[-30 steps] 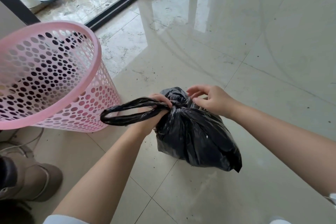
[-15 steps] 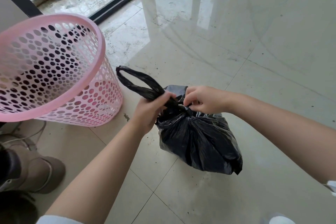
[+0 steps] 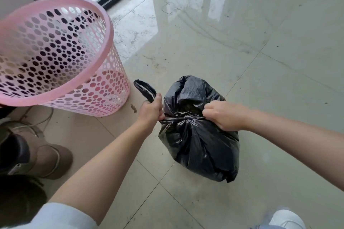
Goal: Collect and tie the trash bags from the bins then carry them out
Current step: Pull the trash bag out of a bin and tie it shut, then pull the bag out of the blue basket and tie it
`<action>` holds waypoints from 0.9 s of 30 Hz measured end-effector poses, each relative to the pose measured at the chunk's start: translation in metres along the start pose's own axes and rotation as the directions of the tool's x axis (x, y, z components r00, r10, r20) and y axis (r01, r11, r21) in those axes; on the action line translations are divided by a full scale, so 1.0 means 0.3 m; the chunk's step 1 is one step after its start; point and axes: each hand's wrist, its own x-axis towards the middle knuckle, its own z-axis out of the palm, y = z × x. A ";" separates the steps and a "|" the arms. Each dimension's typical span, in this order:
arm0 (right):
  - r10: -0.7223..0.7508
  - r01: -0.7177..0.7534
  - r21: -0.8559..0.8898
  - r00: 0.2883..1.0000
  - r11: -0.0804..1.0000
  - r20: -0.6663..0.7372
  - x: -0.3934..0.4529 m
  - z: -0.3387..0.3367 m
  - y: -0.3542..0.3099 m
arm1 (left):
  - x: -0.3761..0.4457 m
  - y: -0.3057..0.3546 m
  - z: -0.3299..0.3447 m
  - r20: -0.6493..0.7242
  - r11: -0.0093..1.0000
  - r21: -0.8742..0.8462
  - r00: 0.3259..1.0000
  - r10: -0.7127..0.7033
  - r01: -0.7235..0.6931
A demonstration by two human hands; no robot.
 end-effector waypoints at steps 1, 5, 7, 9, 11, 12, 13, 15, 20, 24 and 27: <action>0.005 -0.005 -0.025 1.000 1.000 -0.003 0.011 0.004 -0.001 | 0.007 0.000 -0.003 0.005 0.999 0.013 0.999 -0.033 0.033; 0.079 -0.077 -0.102 0.997 0.992 0.012 0.063 -0.033 0.030 | 0.015 0.044 0.002 0.091 0.970 0.244 0.995 -0.043 0.020; 0.120 -0.116 -0.063 0.990 0.991 0.076 0.070 -0.052 0.055 | 0.002 0.108 0.012 0.101 0.940 0.335 0.994 0.029 -0.061; 0.143 -0.145 0.003 0.979 0.989 0.146 0.064 -0.061 0.080 | -0.001 0.182 0.016 0.042 0.899 0.400 0.984 0.175 -0.177; 0.168 -0.185 0.067 0.965 0.981 0.200 0.056 -0.074 0.108 | -0.008 0.255 0.016 0.006 0.866 0.434 0.962 0.272 -0.248; 0.182 -0.203 0.085 0.961 0.975 0.207 0.049 -0.085 0.121 | -0.017 0.291 0.021 0.021 0.855 0.450 0.960 0.278 -0.258; 0.204 -0.226 0.095 0.959 0.970 0.199 0.035 -0.104 0.131 | -0.034 0.331 0.031 0.048 0.840 0.477 0.963 0.266 -0.257; 0.270 -0.287 0.116 0.952 0.951 0.145 -0.014 -0.171 0.141 | -0.070 0.407 0.063 0.119 0.755 0.610 0.969 0.216 -0.242; 0.440 -0.455 0.250 0.891 0.855 0.116 -0.220 -0.426 0.107 | -0.229 0.634 0.203 0.312 0.419 0.853 0.948 0.067 -0.310; 0.563 -0.552 0.335 0.823 0.763 0.075 -0.469 -0.697 0.095 | -0.423 0.896 0.372 0.366 0.303 0.877 0.927 0.080 -0.372; 0.642 -0.608 0.390 0.765 0.691 0.055 -0.720 -0.925 0.122 | -0.609 1.120 0.530 0.431 0.264 0.857 0.897 0.100 -0.442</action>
